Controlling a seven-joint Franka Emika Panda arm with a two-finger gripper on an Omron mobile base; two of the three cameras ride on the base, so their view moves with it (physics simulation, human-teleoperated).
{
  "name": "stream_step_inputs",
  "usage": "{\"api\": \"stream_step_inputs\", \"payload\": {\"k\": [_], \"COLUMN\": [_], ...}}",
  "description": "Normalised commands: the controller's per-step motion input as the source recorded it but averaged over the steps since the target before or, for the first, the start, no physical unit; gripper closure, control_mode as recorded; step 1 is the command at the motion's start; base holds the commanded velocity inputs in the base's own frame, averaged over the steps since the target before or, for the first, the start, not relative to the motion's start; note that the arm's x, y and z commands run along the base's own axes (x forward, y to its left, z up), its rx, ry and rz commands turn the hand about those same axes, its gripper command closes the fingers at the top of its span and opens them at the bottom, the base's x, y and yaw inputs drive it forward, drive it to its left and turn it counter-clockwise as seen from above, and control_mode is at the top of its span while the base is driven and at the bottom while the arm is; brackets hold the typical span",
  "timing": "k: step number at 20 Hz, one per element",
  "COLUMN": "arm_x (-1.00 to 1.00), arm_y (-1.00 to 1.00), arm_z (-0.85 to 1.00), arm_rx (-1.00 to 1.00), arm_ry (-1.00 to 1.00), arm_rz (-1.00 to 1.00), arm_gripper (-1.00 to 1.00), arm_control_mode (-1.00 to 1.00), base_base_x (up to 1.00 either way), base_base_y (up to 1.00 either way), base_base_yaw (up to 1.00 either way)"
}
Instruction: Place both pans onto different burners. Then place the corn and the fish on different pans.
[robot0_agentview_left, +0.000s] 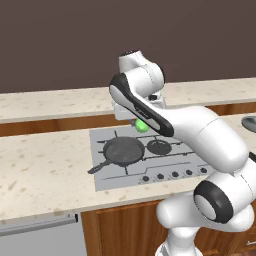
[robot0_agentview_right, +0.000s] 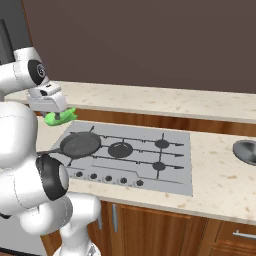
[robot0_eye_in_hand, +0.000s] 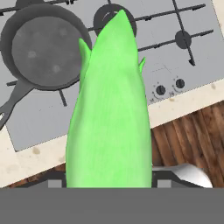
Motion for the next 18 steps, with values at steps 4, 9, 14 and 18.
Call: {"api": "stream_step_inputs", "payload": {"k": [4, 9, 14, 18], "arm_x": [0.34, 0.46, 0.61, 0.68], "arm_y": [-0.5, -0.32, -0.21, -0.03], "arm_z": [-0.15, -0.19, -0.2, -0.34], "arm_rx": [0.21, 0.2, 0.16, 0.1], "arm_ry": [-0.21, -0.13, -0.05, 0.0], "arm_rz": [0.0, 0.05, 0.11, 0.11], "arm_gripper": [1.0, 1.0, 1.0, 1.0], "arm_control_mode": [-1.0, -1.0, -1.0, -1.0], "base_base_x": [0.0, 0.0, 0.0, 0.0], "base_base_y": [0.0, 0.0, 0.0, 0.0], "base_base_yaw": [0.0, 0.0, 0.0, 0.0]}}
